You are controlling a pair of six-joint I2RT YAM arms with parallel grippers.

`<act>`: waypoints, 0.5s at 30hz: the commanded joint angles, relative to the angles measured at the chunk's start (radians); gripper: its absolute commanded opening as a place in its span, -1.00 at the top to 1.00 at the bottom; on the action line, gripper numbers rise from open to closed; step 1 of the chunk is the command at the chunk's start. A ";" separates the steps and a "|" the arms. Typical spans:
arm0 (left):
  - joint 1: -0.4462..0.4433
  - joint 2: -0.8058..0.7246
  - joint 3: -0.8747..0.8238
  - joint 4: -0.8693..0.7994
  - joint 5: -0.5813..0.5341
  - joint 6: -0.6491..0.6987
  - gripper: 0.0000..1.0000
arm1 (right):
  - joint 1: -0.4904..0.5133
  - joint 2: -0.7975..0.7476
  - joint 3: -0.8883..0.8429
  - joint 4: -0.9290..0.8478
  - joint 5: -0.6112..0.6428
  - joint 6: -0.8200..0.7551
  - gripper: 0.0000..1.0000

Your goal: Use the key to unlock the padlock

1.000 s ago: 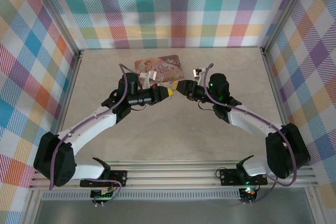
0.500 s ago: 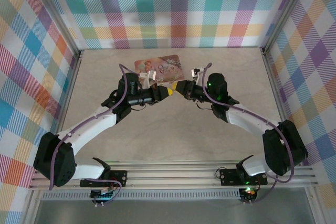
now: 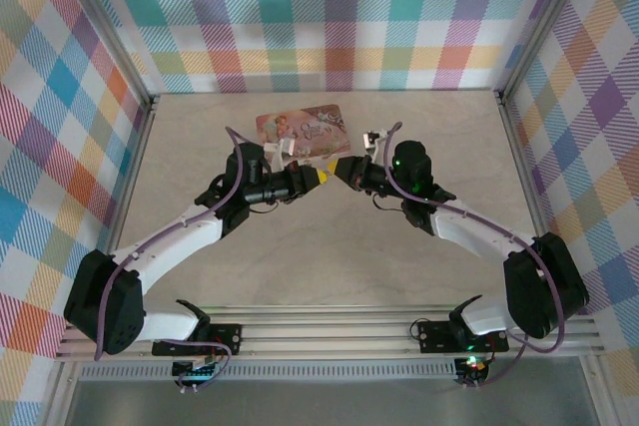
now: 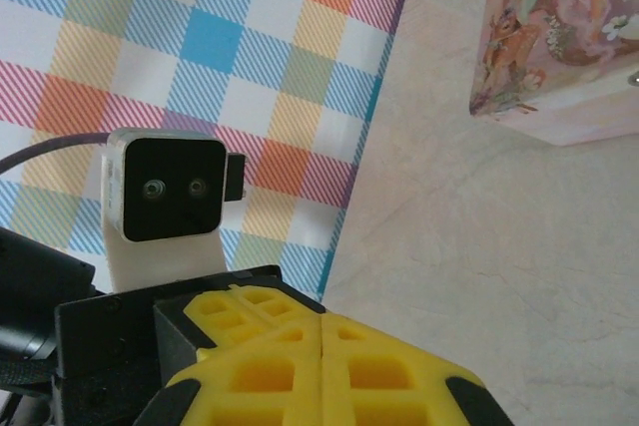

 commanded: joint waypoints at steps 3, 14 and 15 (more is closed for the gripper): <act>-0.009 -0.029 -0.038 0.082 -0.024 -0.010 1.00 | 0.012 -0.019 0.077 -0.181 -0.008 -0.094 0.98; -0.008 -0.042 -0.010 0.076 -0.031 -0.009 1.00 | 0.018 -0.011 -0.019 -0.035 -0.005 0.022 0.28; -0.008 -0.039 -0.010 0.077 -0.032 -0.010 1.00 | 0.020 -0.009 -0.021 -0.022 -0.007 0.028 0.31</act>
